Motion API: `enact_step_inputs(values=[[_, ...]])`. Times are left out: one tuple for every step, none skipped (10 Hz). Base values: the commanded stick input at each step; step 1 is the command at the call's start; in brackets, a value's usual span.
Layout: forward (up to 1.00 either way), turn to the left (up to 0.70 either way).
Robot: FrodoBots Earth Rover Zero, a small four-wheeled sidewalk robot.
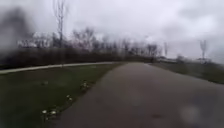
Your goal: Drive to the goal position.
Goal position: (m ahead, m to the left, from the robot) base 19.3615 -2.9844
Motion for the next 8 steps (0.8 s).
enact_step_inputs(values=[[0.7,0.0],[0.7,0.0],[0.7,0.0],[0.7,0.0],[0.7,0.0],[0.7,0.0],[0.7,0.0],[0.7,0.0]])
